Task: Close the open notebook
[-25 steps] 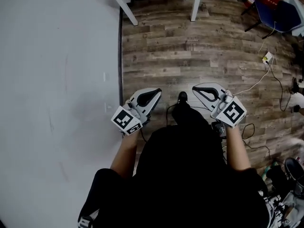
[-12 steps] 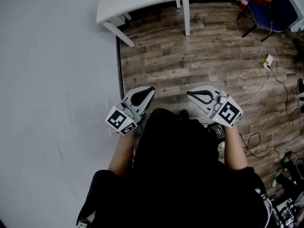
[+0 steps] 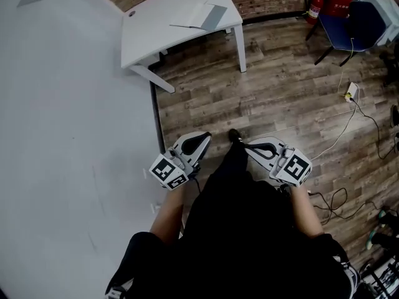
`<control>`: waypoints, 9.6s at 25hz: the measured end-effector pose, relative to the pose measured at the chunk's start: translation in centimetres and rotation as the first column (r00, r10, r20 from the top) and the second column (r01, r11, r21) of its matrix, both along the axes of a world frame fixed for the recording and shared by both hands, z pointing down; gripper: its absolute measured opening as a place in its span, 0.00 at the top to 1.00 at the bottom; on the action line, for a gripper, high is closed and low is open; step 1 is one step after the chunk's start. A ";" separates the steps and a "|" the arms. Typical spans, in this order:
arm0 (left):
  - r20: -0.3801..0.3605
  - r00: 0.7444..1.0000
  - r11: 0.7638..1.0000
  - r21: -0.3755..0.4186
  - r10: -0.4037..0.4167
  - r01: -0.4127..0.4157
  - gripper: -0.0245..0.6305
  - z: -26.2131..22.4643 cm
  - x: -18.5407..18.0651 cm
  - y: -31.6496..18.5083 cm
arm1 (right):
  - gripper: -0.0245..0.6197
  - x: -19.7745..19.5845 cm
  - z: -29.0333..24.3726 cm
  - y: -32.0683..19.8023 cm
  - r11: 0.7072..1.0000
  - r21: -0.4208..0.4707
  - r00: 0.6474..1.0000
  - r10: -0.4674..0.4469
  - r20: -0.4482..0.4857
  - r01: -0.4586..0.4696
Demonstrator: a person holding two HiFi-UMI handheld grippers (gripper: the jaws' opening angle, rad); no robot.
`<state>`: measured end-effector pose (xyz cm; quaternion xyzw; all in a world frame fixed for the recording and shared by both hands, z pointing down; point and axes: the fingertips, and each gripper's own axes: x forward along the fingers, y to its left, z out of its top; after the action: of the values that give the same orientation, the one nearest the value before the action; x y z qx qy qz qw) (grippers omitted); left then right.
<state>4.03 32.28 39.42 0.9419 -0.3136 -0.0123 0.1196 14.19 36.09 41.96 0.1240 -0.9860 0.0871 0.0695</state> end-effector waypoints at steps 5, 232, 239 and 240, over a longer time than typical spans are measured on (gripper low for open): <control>-0.075 0.996 0.996 -0.074 -0.050 0.044 0.94 2.6 -2.8 -7.9 | 0.95 -1.9 0.2 -7.0 0.990 -0.141 0.998 0.004 0.055 0.004; -0.156 0.986 0.998 0.015 -0.066 0.069 0.94 -4.3 -1.7 -15.0 | 0.95 -3.3 -9.1 -20.9 0.966 -0.047 0.950 -0.242 0.198 0.256; -0.126 0.991 0.999 0.015 -0.043 0.045 0.94 -4.6 1.4 -13.1 | 0.95 -1.4 -9.3 -19.4 0.960 -0.051 0.939 -0.258 0.226 0.276; -0.115 0.993 0.999 0.024 -0.034 0.037 0.94 -4.8 1.9 -13.0 | 0.95 -1.4 -9.3 -19.1 0.957 -0.051 0.937 -0.266 0.227 0.284</control>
<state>5.91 19.30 34.64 0.9353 -0.3228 -0.0728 0.1250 12.77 17.03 32.66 -0.0284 -0.9908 0.1305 -0.0224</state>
